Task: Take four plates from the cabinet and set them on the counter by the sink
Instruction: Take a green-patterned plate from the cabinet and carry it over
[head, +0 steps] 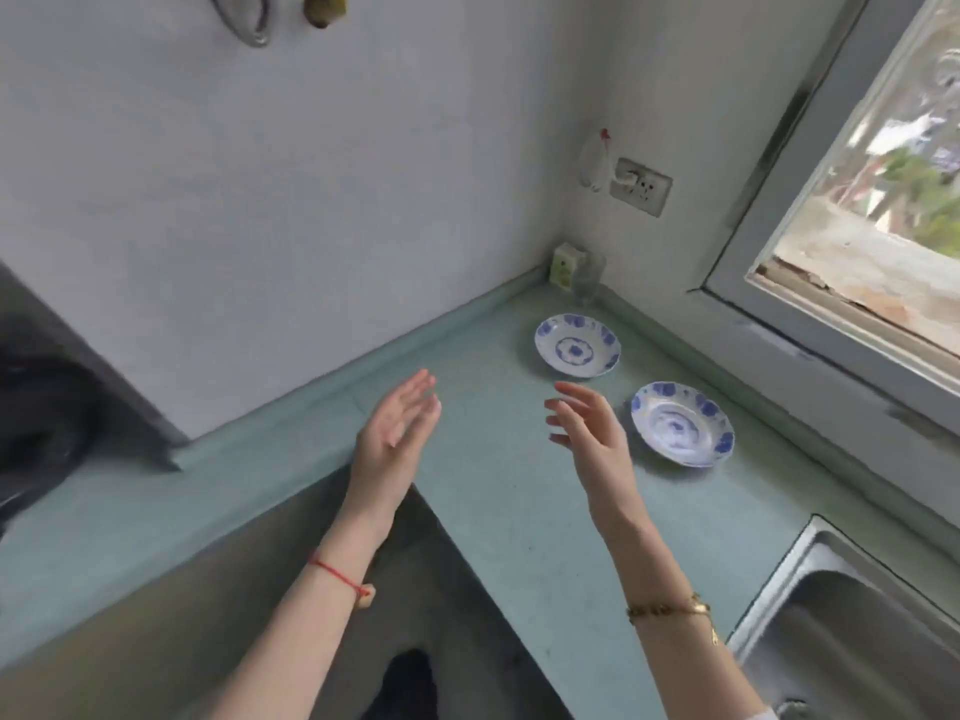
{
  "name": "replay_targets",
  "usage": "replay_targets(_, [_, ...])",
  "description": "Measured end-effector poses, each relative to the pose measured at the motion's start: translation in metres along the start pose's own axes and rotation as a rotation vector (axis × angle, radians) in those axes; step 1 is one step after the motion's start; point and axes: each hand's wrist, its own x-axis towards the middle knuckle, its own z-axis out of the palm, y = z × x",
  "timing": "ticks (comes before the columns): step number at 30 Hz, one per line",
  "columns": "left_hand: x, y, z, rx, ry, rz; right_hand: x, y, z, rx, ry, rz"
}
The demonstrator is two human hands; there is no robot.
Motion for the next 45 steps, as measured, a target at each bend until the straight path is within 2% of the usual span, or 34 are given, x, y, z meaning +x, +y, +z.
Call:
replay_targets(10, [-0.206,0.044,-0.148,0.017,0.578,0.076,-0.138,-0.014,0.153,-0.006,-0.602,-0.068])
replay_targets(15, [-0.331,0.052,-0.212,0.04,0.848,0.098,-0.241,-0.015,0.225,-0.016,-0.896,-0.096])
replay_targets(20, [-0.466,0.055,-0.27,0.037,1.101,0.106,-0.366,-0.004,0.288,-0.04,-1.123,-0.076])
replay_targets(28, [-0.667,0.065,-0.343,0.058,1.428,0.131,-0.571,0.02,0.365,-0.046,-1.375,-0.054])
replay_targets(33, [-0.759,0.062,-0.384,0.029,1.594,0.166,-0.673,0.027,0.403,-0.073,-1.508,-0.066])
replay_targets(39, [-0.826,0.053,-0.447,0.006,1.714,0.201,-0.763,0.037,0.467,-0.122,-1.639,-0.077])
replay_targets(45, [-0.883,0.057,-0.554,0.034,1.746,0.216,-0.86,0.051,0.569,-0.091,-1.694,-0.065])
